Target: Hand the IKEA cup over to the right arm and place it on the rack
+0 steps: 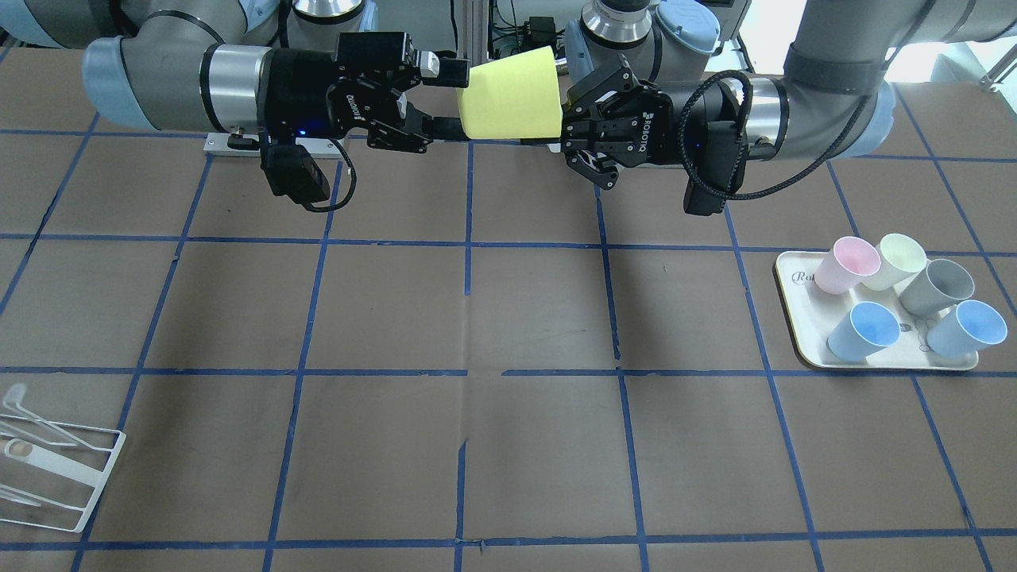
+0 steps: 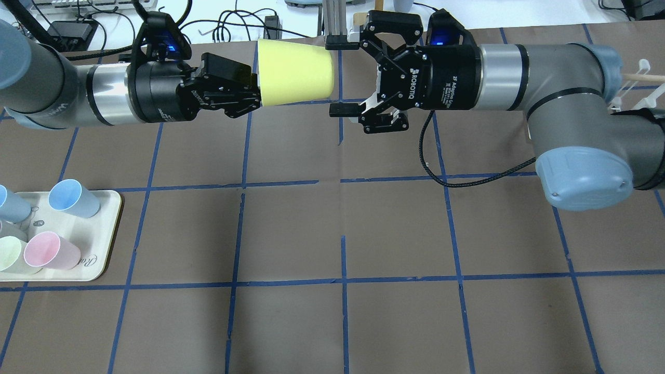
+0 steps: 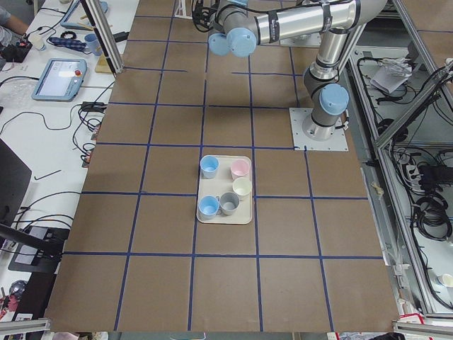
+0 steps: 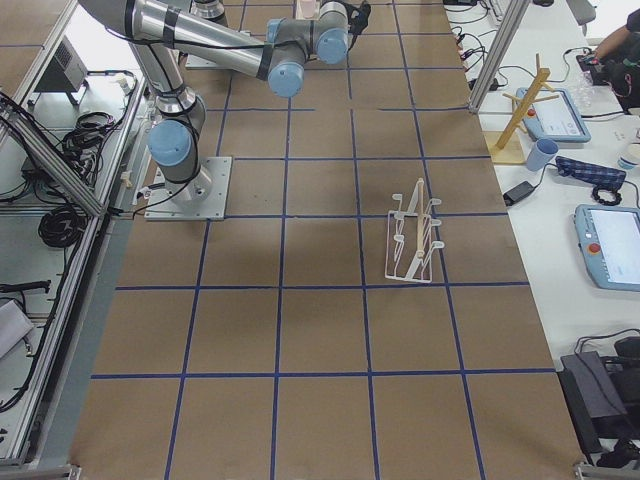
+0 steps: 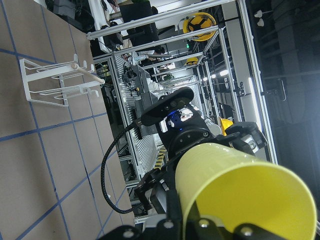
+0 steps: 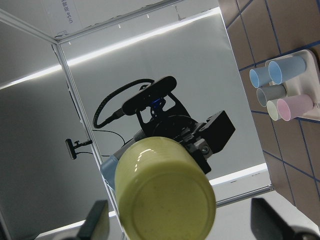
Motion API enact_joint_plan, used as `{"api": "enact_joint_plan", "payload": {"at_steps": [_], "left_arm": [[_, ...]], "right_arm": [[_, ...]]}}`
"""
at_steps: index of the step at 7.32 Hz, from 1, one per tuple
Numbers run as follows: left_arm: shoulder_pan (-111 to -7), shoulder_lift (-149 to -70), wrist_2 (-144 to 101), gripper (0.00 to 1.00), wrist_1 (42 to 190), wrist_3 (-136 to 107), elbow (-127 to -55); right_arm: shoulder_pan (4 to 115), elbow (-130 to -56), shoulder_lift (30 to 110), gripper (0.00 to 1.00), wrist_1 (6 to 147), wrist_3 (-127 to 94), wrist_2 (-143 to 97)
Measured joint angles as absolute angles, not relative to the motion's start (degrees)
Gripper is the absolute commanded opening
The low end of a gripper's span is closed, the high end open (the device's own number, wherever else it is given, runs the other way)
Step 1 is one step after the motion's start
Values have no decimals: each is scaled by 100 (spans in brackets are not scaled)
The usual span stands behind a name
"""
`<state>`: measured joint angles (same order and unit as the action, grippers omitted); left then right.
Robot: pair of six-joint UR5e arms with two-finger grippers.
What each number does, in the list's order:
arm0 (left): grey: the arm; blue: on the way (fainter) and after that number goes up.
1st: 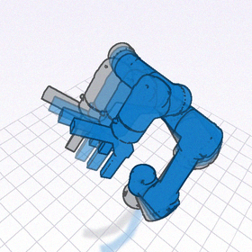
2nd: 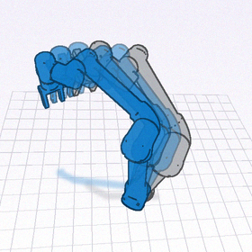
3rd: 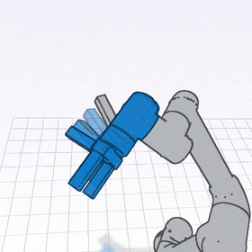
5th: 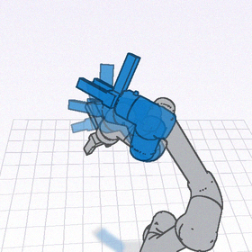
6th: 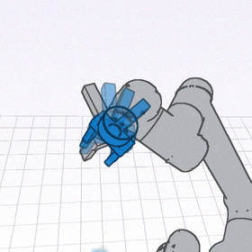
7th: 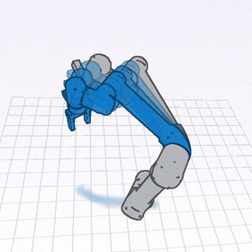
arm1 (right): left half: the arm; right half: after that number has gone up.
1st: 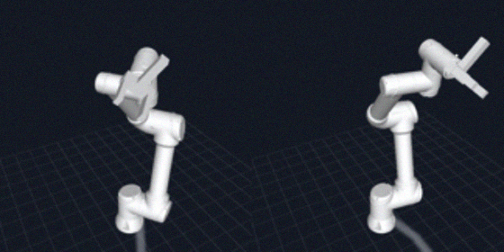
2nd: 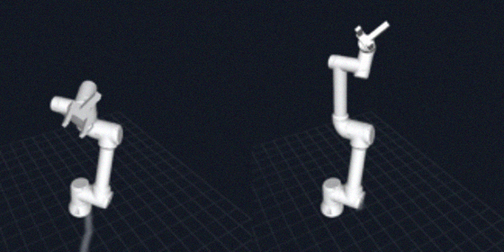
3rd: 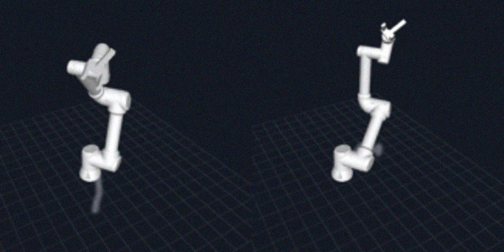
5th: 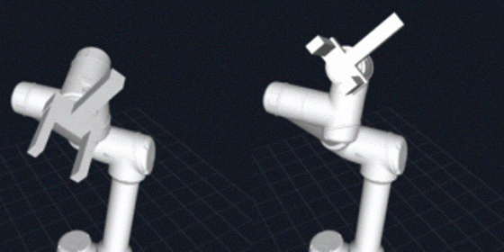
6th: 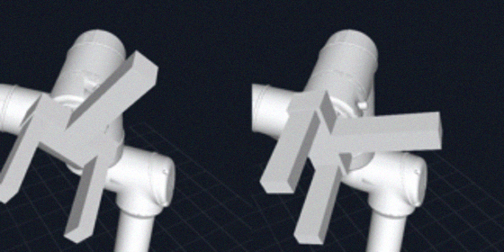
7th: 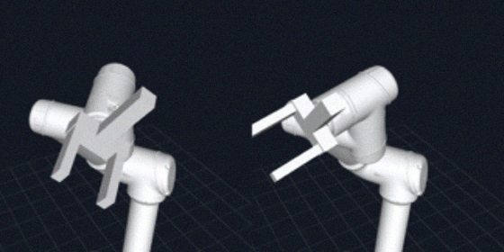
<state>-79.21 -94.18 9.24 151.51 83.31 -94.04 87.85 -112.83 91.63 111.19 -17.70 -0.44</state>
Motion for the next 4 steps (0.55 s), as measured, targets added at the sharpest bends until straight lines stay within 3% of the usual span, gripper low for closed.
{"api": "enact_joint_plan", "payload": {"at_steps": [3, 4], "left_arm": [[-8015, -9428, 827, 21, 15134, 8316, -9404], [-8020, -9430, 815, 28, 15132, 8315, -9404]], "right_arm": [[8805, -11245, 9175, 69, 11136, -2126, -31], [8806, -11243, 9168, 66, 11156, -2152, -28]]}}
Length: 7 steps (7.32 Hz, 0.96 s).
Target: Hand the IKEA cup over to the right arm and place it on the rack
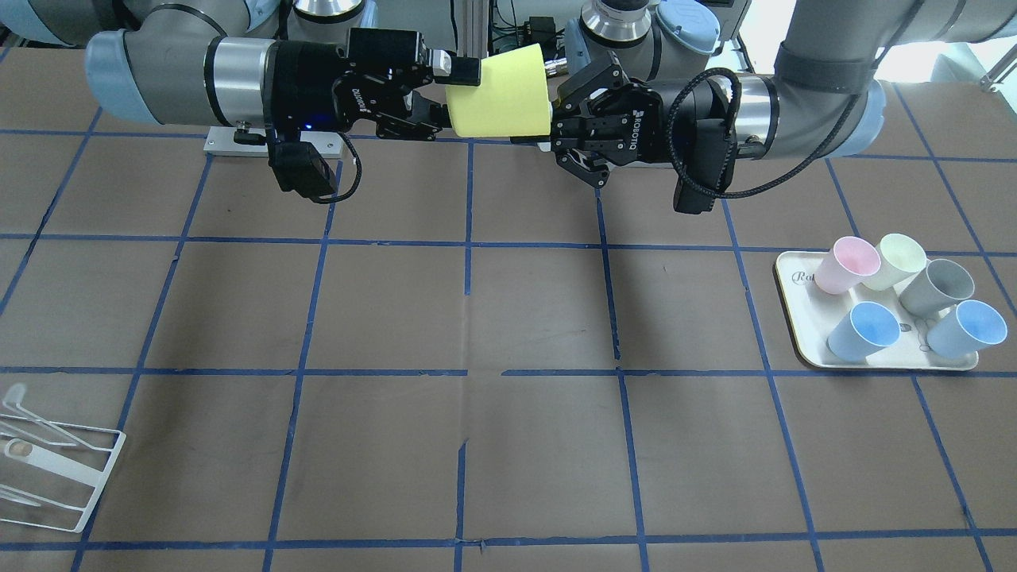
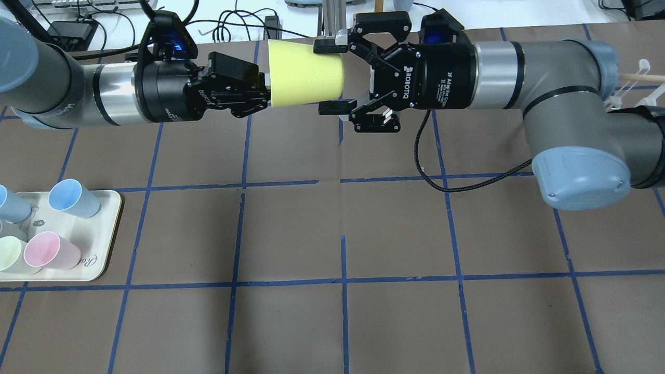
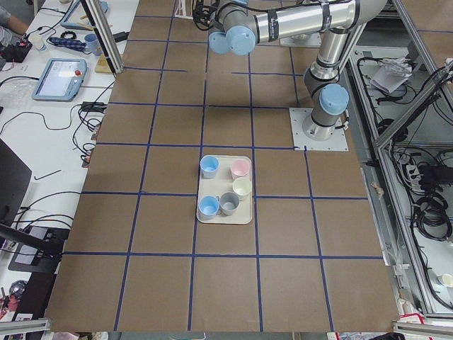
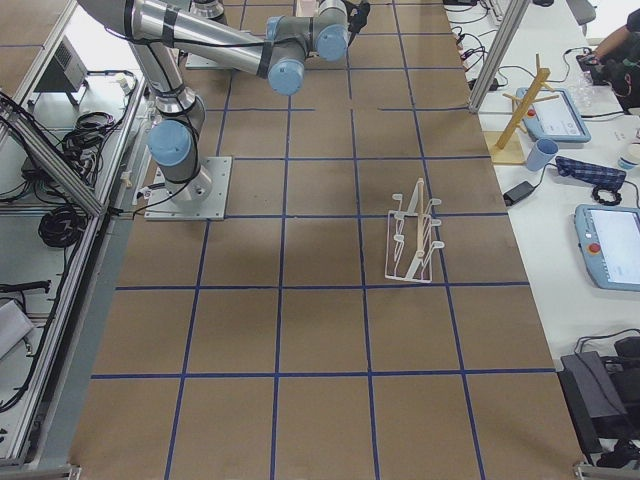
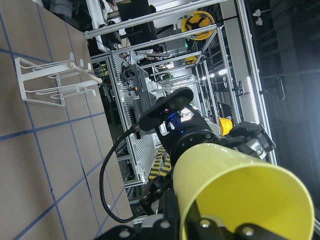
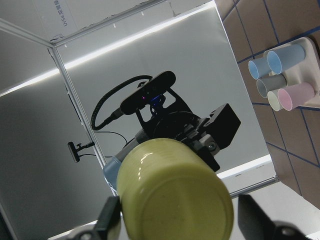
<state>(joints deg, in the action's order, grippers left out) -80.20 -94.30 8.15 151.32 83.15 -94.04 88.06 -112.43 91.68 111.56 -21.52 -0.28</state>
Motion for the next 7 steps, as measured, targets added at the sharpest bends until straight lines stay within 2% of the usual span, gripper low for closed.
{"api": "enact_joint_plan", "payload": {"at_steps": [1, 2, 4, 7], "left_arm": [[-8022, -9430, 811, 41, 15131, 8313, -9404], [-8024, -9431, 809, 45, 15128, 8302, -9404], [-8024, -9417, 809, 54, 15126, 8269, -9401], [-7964, -9358, 809, 55, 15157, 7981, -9300]], "right_arm": [[8806, -11239, 9169, 63, 11180, -2168, -28], [8806, -11233, 9177, 60, 11191, -2193, -32], [8807, -11226, 9183, 59, 11197, -2234, -35], [8763, -11213, 9181, 53, 11197, -2290, -43]]}}
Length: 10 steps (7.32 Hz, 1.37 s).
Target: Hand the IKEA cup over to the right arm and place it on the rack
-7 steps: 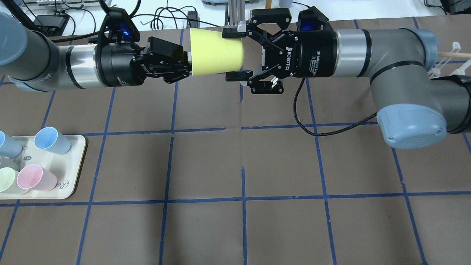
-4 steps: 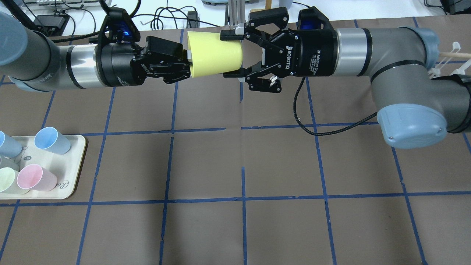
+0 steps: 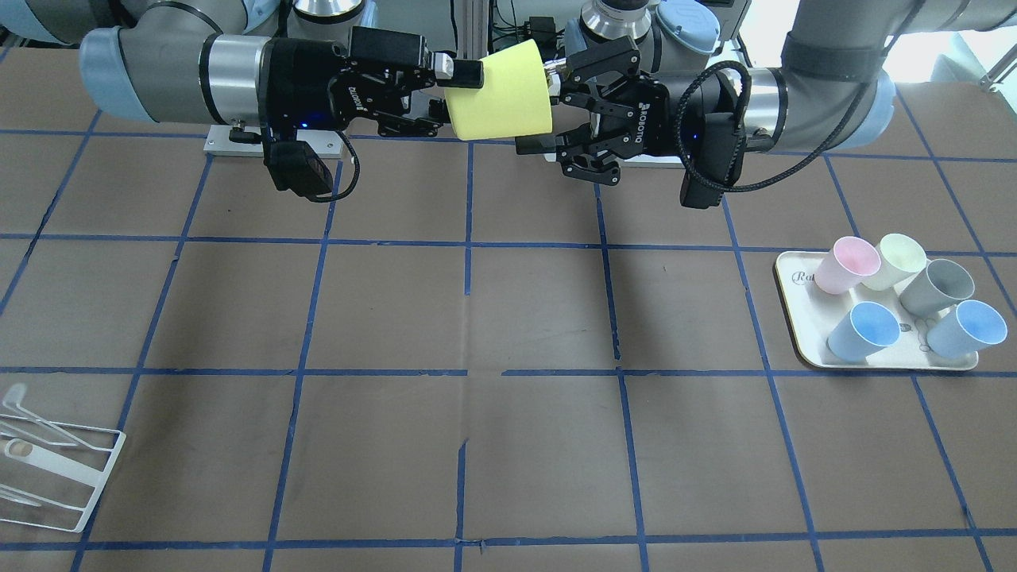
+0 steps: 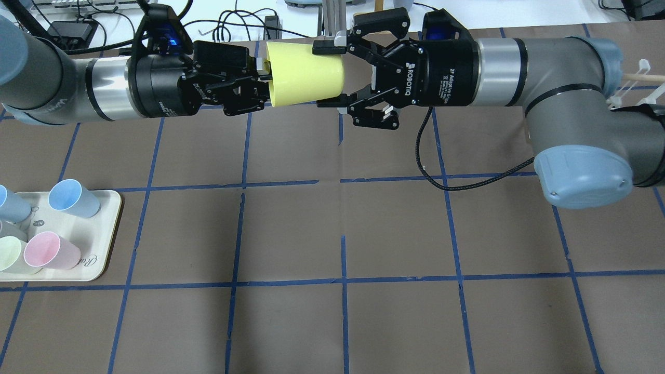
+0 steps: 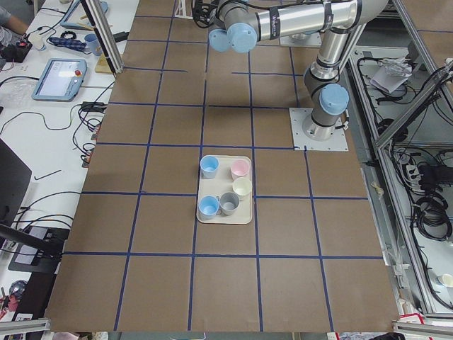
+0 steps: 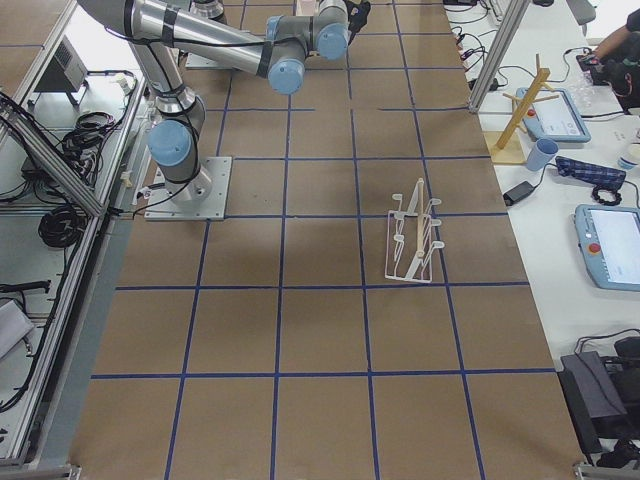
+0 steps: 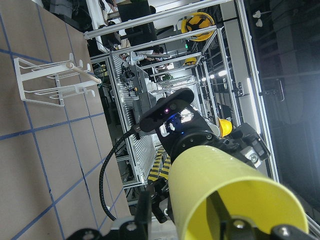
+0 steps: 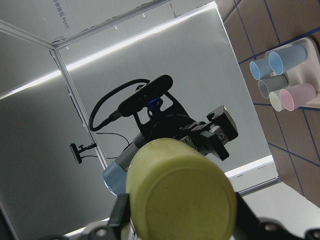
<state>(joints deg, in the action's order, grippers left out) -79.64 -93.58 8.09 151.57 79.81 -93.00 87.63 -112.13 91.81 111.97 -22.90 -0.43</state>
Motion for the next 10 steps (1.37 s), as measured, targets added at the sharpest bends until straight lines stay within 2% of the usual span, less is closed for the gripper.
{"api": "enact_joint_plan", "payload": {"at_steps": [6, 7, 9, 10], "left_arm": [[-7003, -9131, 1285, 57, 16016, 7845, -9191], [-6758, -9115, 1451, 53, 16170, 7822, -9133], [-6262, -9258, 1992, 50, 16041, 7448, -9086], [-6173, -9374, 2187, 53, 15748, 7072, -9082]], "right_arm": [[8592, -11130, 9210, 52, 11413, -2682, -295], [8476, -11133, 9214, 52, 11452, -2695, -258], [8291, -11138, 9224, 52, 11596, -2705, 307], [8250, -11128, 9256, 52, 11633, -2706, 848]]}}
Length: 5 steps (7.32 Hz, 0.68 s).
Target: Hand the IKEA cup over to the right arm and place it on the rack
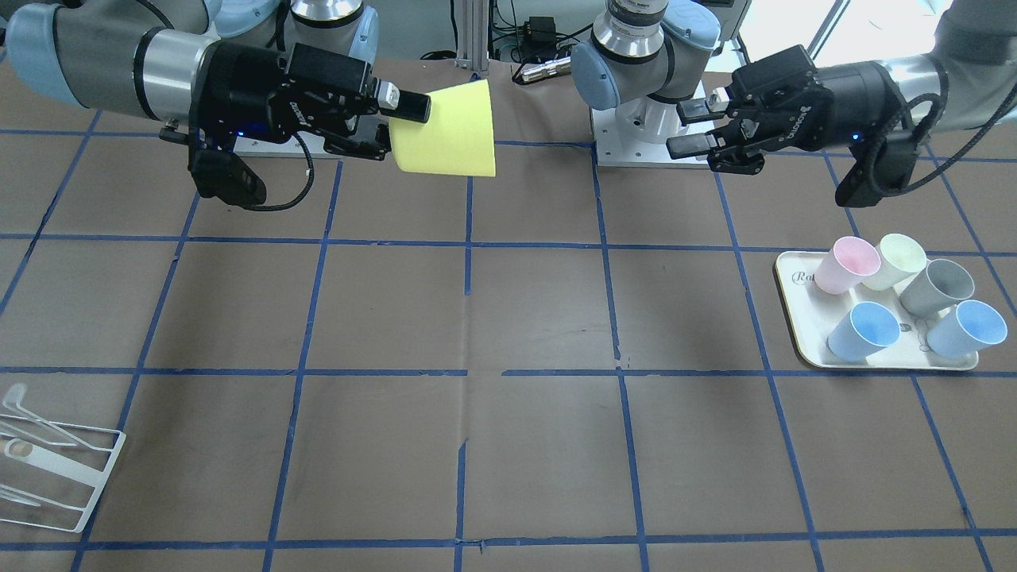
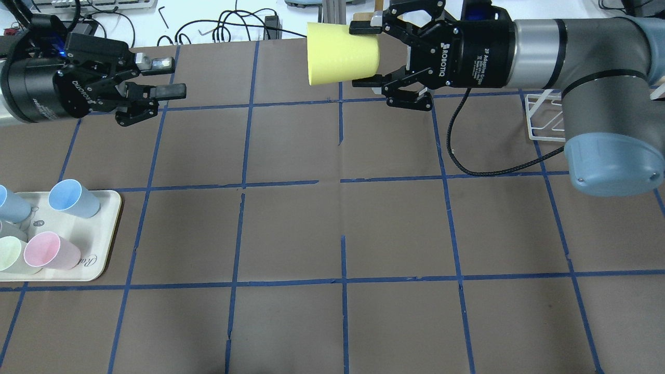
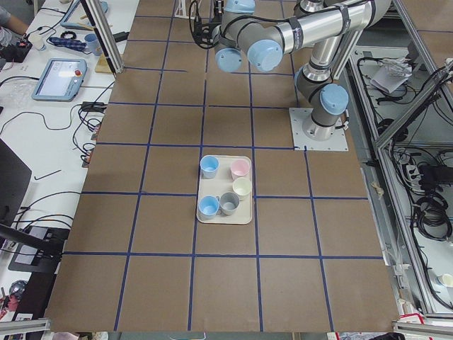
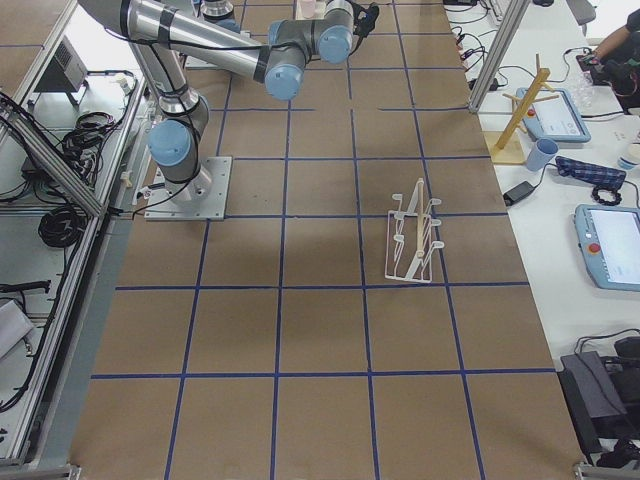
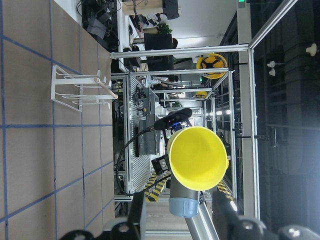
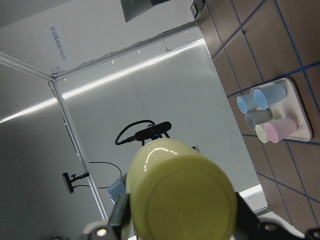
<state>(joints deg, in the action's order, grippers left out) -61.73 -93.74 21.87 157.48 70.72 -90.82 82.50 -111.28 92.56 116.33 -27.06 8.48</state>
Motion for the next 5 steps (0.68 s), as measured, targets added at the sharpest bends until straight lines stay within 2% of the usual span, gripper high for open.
{"api": "enact_joint_plan", "payload": {"at_steps": [1, 2, 3, 5], "left_arm": [[-6147, -9523, 2309, 60, 15461, 6776, -9064], [-6183, -9683, 2438, 60, 14990, 6336, -9045], [-6294, -9812, 2642, 69, 14245, 5646, -9037], [-6603, -10006, 3334, 70, 12313, 3903, -9052]], "right_arm": [[8234, -11120, 9352, 52, 11640, -2707, 1616], [8232, -11121, 9503, 52, 11615, -2705, 2439], [8233, -11131, 9670, 52, 11569, -2697, 3292], [8241, -11093, 9864, 48, 11442, -2510, 5043]]}}
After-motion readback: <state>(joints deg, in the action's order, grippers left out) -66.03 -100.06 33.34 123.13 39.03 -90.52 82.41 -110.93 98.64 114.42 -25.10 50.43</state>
